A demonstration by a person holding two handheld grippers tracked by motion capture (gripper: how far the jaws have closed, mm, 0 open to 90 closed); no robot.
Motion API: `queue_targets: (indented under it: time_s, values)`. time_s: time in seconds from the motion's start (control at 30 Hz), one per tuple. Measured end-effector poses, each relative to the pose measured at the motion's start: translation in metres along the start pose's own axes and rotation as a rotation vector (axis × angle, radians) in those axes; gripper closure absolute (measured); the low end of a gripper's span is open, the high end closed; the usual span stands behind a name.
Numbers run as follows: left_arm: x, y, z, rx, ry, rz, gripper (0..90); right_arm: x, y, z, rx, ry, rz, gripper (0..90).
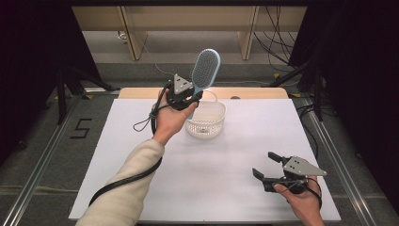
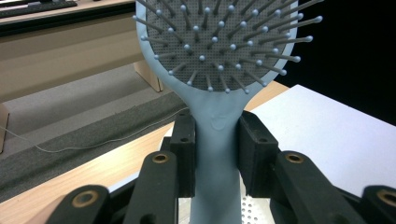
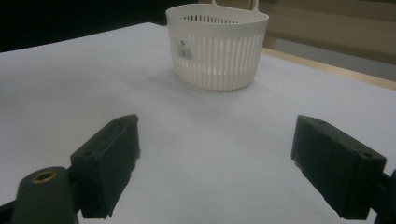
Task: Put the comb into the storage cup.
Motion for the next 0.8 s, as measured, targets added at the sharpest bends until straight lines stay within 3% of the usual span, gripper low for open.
queue_targets:
  time_s: [0.8]
  values:
    - [0.004,-0.016,-0.002,0.010,-0.005,0.016,70.0,0.000,0.000,0.000,-0.001,-0.009,-0.011,16.1]
Point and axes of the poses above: each handheld gripper's, and its own axes: y roughly backward along the jaws, x roughly out of its underside, z roughly to its left, the point moved 5 cm from there along -y, roughly forward along the jaws, and after that the axes turned 3 degrees about y, right-handed, at the moved point
